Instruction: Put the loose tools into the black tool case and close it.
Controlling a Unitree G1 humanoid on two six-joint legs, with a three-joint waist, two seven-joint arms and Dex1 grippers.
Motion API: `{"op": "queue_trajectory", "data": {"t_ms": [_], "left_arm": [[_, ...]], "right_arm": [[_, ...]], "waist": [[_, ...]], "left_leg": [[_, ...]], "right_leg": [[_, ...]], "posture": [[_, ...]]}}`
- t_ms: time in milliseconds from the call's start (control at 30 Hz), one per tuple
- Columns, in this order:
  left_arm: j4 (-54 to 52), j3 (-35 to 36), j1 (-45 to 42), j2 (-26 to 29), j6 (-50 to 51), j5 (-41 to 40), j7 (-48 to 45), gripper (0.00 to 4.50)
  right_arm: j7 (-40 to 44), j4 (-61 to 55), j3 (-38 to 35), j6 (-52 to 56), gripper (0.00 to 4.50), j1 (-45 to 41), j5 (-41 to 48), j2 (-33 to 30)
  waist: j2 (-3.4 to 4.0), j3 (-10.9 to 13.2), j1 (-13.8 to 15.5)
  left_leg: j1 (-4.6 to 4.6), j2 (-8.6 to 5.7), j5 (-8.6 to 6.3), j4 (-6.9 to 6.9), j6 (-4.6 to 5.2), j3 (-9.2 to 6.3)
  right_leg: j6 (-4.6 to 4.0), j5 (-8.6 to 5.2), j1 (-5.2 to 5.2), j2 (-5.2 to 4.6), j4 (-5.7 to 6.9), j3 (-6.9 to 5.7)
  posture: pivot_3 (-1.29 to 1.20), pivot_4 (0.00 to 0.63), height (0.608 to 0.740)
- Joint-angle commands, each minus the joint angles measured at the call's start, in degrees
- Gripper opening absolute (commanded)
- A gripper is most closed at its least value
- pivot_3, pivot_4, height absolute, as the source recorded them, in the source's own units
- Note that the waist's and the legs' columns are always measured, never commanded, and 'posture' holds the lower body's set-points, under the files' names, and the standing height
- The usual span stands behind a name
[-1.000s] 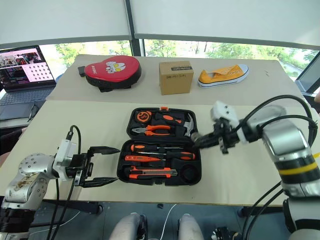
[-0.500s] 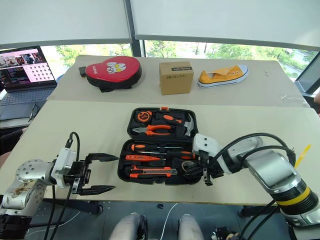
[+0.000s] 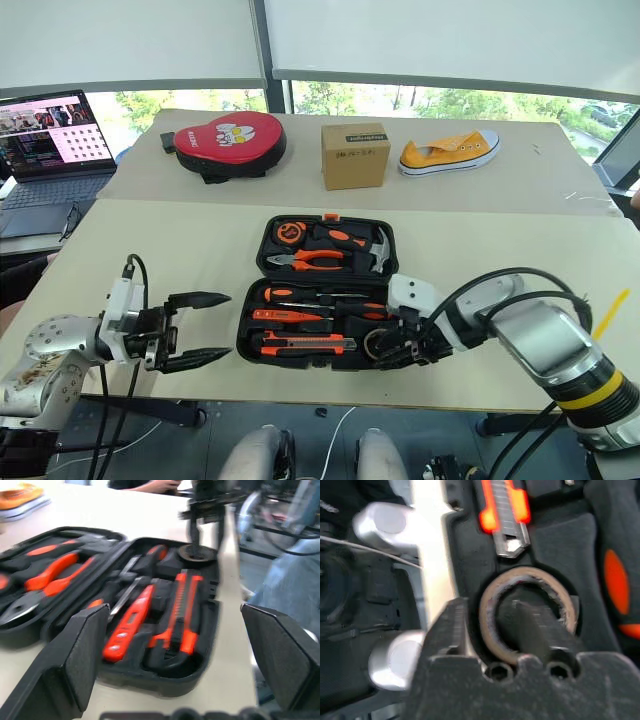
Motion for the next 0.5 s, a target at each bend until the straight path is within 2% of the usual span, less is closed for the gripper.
{"op": "queue_trajectory", "data": {"t_ms": [33, 167, 233, 333, 367, 400, 433, 500], "left_arm": [[-1.3, 2.9, -0.6, 1.4, 1.6, -0.9, 3.0, 4.50], [3.7, 4.3, -2.5, 2.5, 4.6, 0.7, 7.1, 4.50], [6.9, 4.1, -4.3, 2.2, 4.9, 2.2, 10.0, 3.97], [10.2, 2.2, -6.9, 1.3, 5.5, 5.5, 13.9, 3.11], [11.2, 1.5, -7.8, 0.9, 5.2, 6.7, 15.0, 2.65], [12.1, 0.8, -8.8, 0.4, 5.6, 7.3, 15.9, 2.46], [12.9, -0.1, -9.6, -0.1, 5.7, 8.2, 16.7, 2.01], [15.2, -2.3, -12.1, -1.6, 5.2, 11.0, 19.2, 1.38]], "right_arm": [[3.7, 0.2, -6.9, -2.2, 3.05, 1.0, 5.4, -1.4], [1.5, 9.5, -14.6, -8.9, 3.05, 1.9, 4.7, 0.3], [-1.0, 15.5, -16.8, -13.5, 3.08, 2.6, 1.9, 1.1], [-5.4, 22.7, -16.7, -22.8, 2.45, 3.5, -4.5, 2.7], [-6.9, 24.4, -16.3, -25.4, 2.01, 3.5, -6.4, 3.4], [-8.5, 25.9, -15.9, -27.1, 1.81, 3.2, -7.9, 4.4], [-9.9, 27.2, -15.6, -28.7, 1.34, 2.9, -9.3, 5.4], [-14.2, 30.5, -14.6, -32.3, 0.68, 1.6, -13.0, 8.1]], "waist": [[-0.01, 0.0, 0.0], [-0.16, 0.0, 0.0], [-0.17, 0.0, 0.2], [-0.22, 0.0, 0.3], [-0.22, 0.0, 0.4], [-0.22, 0.0, 0.4], [-0.22, 0.0, 0.5], [-0.22, 0.0, 0.5]], "left_leg": [[0.01, 0.00, 0.00, 0.00, 0.00, -0.01], [0.06, 0.00, 0.00, 0.00, 0.00, -0.01], [0.13, -0.04, 0.01, 0.00, -0.01, -0.01], [0.17, -0.08, 0.02, 0.00, -0.02, 0.00], [0.13, -0.10, 0.02, 0.00, -0.02, 0.01], [0.13, -0.10, 0.02, 0.00, -0.02, 0.01], [0.11, -0.11, 0.02, 0.00, -0.02, 0.04], [0.08, -0.13, 0.04, 0.00, -0.05, 0.09]], "right_leg": [[0.00, 0.00, 0.02, 0.00, 0.00, 0.00], [0.00, 0.00, 0.07, -0.01, 0.00, -0.01], [0.01, 0.01, 0.15, -0.01, 0.00, -0.01], [0.02, 0.01, 0.21, 0.00, -0.02, -0.02], [0.02, 0.01, 0.17, 0.01, -0.03, -0.02], [0.02, 0.01, 0.17, 0.02, -0.03, -0.03], [0.02, 0.01, 0.14, 0.02, -0.02, -0.01], [0.03, 0.01, 0.08, 0.02, 0.02, 0.01]], "posture": [[0.00, 0.150, 0.740], [0.00, 0.150, 0.740], [0.00, 0.150, 0.740], [0.00, 0.150, 0.740], [0.00, 0.150, 0.740], [0.00, 0.150, 0.740], [0.00, 0.150, 0.740], [0.00, 0.150, 0.740]]}}
